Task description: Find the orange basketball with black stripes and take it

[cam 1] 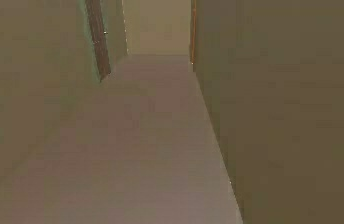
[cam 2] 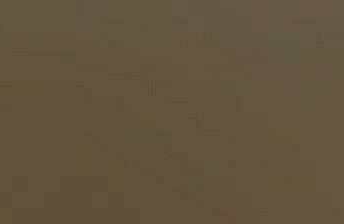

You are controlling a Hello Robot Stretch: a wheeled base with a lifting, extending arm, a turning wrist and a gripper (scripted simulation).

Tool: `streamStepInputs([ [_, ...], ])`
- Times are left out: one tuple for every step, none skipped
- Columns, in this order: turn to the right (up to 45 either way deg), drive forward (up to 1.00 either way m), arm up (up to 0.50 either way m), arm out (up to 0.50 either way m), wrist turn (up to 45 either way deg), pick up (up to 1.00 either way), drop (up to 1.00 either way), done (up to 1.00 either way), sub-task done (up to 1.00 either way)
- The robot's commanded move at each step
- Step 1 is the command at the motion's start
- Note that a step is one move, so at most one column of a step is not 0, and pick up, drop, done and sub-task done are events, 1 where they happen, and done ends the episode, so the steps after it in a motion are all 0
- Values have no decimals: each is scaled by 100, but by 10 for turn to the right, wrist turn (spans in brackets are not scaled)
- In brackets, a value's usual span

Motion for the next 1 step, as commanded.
streamStepInputs([
  [0,100,0,0,0,0,0,0,0],
])
